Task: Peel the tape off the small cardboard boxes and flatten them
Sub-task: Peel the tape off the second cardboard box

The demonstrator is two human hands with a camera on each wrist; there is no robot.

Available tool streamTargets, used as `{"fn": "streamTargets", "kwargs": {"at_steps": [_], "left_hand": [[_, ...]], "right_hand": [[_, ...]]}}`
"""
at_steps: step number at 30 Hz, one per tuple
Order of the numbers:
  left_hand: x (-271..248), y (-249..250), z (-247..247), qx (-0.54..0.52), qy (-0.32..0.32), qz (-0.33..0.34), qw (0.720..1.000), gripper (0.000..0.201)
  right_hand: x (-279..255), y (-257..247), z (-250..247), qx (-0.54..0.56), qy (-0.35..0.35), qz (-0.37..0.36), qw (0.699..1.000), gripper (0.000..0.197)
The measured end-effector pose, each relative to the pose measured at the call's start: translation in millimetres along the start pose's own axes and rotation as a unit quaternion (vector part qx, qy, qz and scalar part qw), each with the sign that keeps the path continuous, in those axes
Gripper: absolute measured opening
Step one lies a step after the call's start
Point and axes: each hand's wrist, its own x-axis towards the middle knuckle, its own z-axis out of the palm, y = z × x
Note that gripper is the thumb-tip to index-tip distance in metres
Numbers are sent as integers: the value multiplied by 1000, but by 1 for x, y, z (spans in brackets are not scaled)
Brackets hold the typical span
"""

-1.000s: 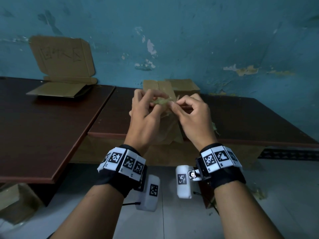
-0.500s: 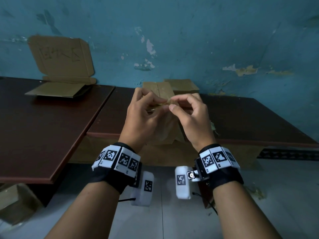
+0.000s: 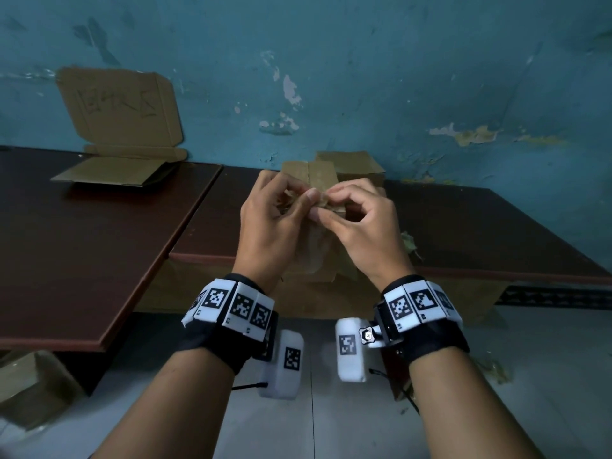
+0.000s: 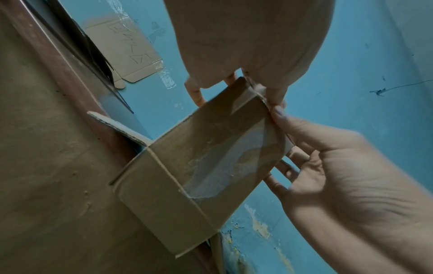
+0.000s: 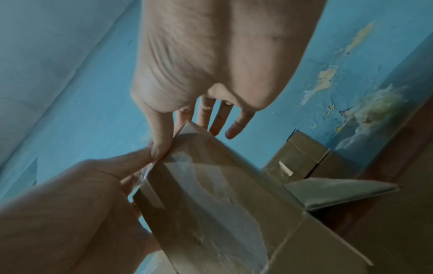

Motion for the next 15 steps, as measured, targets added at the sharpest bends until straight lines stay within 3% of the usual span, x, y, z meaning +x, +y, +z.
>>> {"fn": "streamTargets", "kwargs": {"at_steps": [5,10,15], "left_hand": [[1,-4,0,-56,6,-55,997,19],[-3,3,0,-117,-6,-81,990,7],[-3,3,-4,-112,-32,-65,991,36]], "right_hand": [[6,3,-2,15,-10,39,999,15],[6,1,-7,-42,1,46,998,16],[6,1,-7,-52,26,47,997,23]]}}
